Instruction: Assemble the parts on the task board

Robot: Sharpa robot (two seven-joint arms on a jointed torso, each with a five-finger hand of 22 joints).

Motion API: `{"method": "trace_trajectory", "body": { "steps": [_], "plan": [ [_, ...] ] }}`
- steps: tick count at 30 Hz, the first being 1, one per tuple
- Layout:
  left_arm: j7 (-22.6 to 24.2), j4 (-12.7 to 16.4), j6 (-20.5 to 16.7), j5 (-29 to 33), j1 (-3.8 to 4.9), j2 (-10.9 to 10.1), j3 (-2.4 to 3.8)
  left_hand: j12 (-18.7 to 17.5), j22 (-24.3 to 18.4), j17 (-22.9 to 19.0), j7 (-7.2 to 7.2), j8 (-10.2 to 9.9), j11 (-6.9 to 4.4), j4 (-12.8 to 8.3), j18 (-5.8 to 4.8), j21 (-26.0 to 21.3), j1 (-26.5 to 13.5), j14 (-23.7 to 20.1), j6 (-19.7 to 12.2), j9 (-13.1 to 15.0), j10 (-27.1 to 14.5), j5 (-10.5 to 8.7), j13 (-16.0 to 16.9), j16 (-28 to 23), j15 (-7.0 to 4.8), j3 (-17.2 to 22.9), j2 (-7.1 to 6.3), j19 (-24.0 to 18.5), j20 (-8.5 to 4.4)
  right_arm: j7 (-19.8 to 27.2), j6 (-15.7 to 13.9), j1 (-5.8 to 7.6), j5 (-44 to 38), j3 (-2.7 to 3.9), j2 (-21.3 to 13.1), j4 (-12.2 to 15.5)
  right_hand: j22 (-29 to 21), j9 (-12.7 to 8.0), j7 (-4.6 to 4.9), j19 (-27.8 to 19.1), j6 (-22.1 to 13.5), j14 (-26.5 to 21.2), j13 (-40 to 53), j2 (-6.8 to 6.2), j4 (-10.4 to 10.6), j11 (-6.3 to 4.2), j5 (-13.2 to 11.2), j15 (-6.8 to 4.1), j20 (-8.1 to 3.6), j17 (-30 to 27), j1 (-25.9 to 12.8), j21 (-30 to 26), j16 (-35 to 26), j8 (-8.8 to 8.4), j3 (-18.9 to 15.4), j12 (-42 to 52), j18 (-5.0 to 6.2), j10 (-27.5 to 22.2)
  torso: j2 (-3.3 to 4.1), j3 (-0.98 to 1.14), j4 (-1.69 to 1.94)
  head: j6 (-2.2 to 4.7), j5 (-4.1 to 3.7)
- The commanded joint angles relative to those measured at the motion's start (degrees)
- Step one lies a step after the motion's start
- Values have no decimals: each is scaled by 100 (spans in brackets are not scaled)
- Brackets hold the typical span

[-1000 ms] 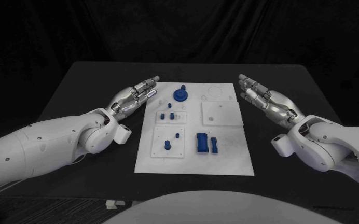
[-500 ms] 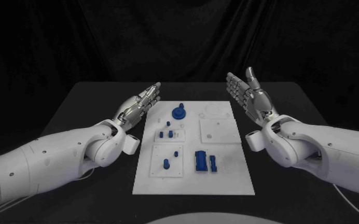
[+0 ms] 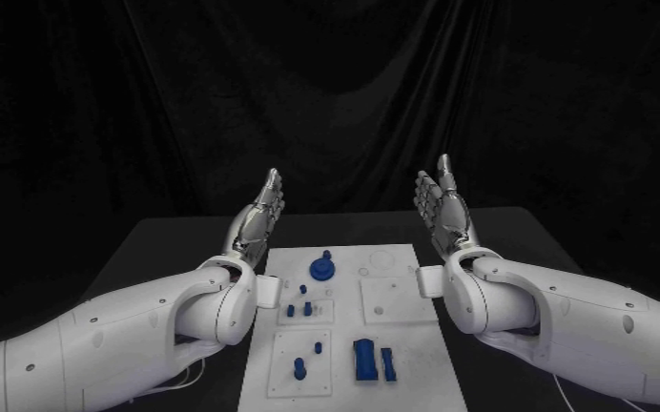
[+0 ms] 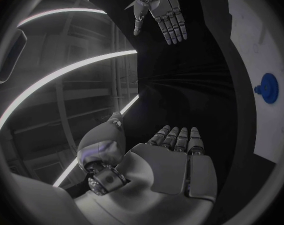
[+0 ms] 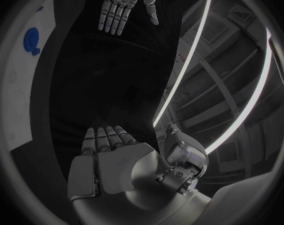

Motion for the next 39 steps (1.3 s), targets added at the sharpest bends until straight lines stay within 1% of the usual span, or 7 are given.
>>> {"method": "trace_trajectory", "body": {
  "steps": [1,5,16,22,24,25,39],
  "plan": [
    [-179,78,-951,439,-17,33,54,-33,-6,-9,0,-27,-40,-328,-165,-33,-697,18,-178,-7,2,-163,-7,-21,-40,334,-140,4,-109,8,-340,-16,256,5,-5,-5,-7,-6,20,-2,0,-2,-6,6,0,-11,-20,-30,-30,-6,-36,-21,-21,-20,15,-21,-41,-30,-32,10,-20,37,-1],
    [-202,108,-1068,486,-22,47,88,-33,-6,-9,0,-27,-40,-328,-165,-33,-922,18,-178,-7,2,-163,-7,-21,-40,334,-140,4,-109,8,-340,-16,256,5,-5,-5,-7,-6,20,-2,0,-2,-6,6,0,-11,-20,-30,-30,-6,-36,-21,-21,-20,15,-21,-41,-30,-32,10,-20,37,-1],
    [-202,108,-1070,486,-22,47,88,-33,-6,-9,0,-27,-40,-328,-165,-33,-1382,18,-178,-7,2,-163,-7,-21,-40,334,-140,4,-109,8,-340,-16,256,5,-5,-5,-7,-6,20,-2,0,-2,-6,6,0,-11,-20,-30,-30,-6,-36,-21,-21,-20,15,-21,-41,-30,-32,10,-20,37,-1],
    [-202,108,-1070,486,-22,47,88,-33,-6,-9,0,-27,-40,-328,-165,-33,-1544,18,-178,-7,2,-163,-7,-21,-40,334,-140,4,-109,8,-340,-16,256,5,-5,-5,-7,-6,20,-2,0,-2,-6,6,0,-11,-20,-30,-30,-6,-36,-21,-21,-20,15,-21,-41,-30,-32,10,-20,37,-1],
    [-202,108,-1070,486,-22,47,88,-33,-6,-9,0,-27,-40,-328,-165,-33,-1766,18,-178,-7,2,-163,-7,-21,-40,334,-140,4,-109,8,-340,-16,256,5,-5,-5,-7,-6,20,-2,0,-2,-6,6,0,-11,-20,-30,-30,-6,-36,-21,-21,-20,15,-21,-41,-30,-32,10,-20,37,-1],
    [-202,108,-1070,486,-22,47,88,-33,-6,-9,0,-27,-40,-328,-165,-33,-2184,18,-178,-7,2,-163,-7,-21,-40,334,-140,4,-109,8,-340,-16,256,5,-5,-5,-7,-6,20,-2,0,-2,-6,6,0,-11,-20,-30,-30,-6,-36,-21,-21,-20,15,-21,-41,-30,-32,10,-20,37,-1],
    [-202,108,-1070,486,-22,47,88,-33,-6,-9,0,-27,-40,-328,-165,-33,-2184,18,-178,-7,2,-163,-7,-21,-40,334,-140,4,-109,8,-340,-16,256,5,-5,-5,-7,-6,20,-2,0,-2,-6,6,0,-11,-20,-30,-30,-6,-36,-21,-21,-20,15,-21,-41,-30,-32,10,-20,37,-1]
  ]
}}
